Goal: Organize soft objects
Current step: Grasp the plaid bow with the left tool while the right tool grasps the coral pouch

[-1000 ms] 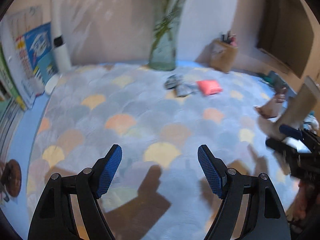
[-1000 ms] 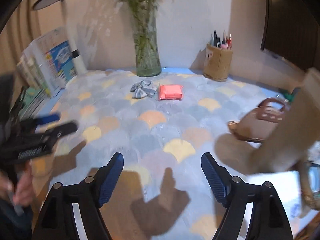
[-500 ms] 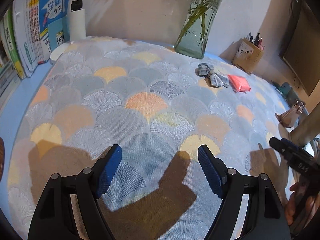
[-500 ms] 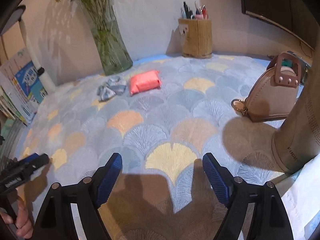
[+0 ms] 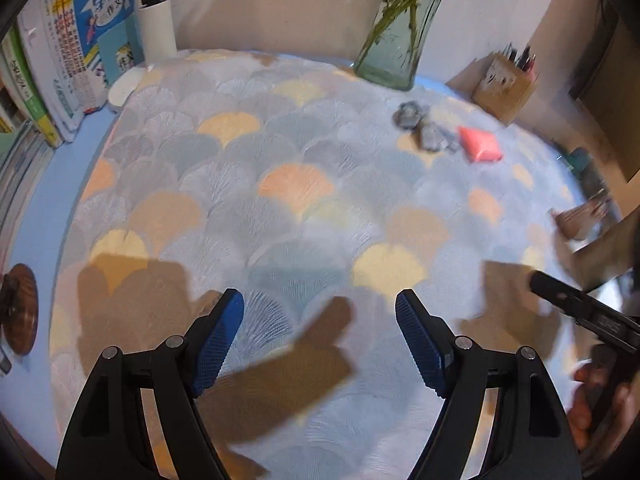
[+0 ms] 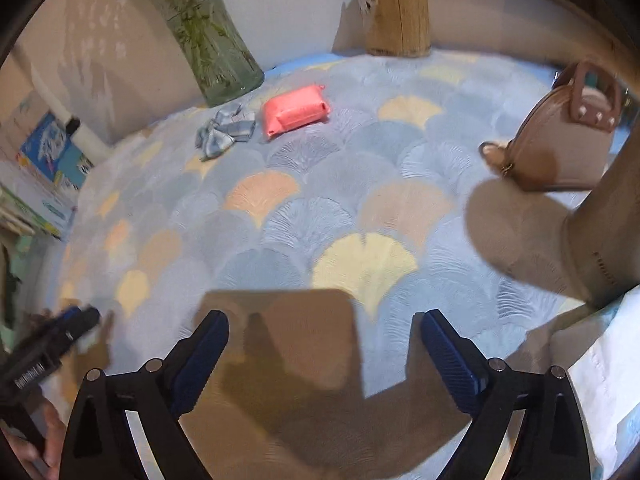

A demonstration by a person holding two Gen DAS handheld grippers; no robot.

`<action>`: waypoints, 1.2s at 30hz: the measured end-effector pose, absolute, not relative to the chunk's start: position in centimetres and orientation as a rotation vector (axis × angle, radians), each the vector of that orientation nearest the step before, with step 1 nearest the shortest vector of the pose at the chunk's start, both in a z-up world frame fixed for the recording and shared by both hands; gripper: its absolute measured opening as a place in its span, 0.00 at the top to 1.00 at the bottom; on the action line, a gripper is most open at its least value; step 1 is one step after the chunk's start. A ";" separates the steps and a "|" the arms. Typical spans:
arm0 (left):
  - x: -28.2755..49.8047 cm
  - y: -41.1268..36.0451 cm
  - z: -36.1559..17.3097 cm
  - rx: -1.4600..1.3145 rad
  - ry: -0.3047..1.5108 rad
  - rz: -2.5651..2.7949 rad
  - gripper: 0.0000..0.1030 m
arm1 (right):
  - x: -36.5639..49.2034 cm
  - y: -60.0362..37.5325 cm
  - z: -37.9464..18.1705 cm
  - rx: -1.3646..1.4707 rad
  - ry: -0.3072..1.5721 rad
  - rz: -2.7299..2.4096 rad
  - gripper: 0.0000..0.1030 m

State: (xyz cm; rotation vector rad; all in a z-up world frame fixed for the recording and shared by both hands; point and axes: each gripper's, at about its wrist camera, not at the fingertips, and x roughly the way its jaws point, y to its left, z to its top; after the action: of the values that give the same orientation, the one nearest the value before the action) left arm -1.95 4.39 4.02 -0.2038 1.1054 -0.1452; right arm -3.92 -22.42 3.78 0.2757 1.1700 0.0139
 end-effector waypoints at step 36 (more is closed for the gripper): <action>15.0 -7.2 0.6 -0.113 0.944 -0.325 0.68 | 10.3 -20.6 1.8 0.097 0.976 -0.003 0.46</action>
State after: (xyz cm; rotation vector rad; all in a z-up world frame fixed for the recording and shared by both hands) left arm 14.96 -7.16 0.61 -0.1131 0.9441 -0.3245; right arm 10.33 -20.64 1.78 0.0968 0.9756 -0.0033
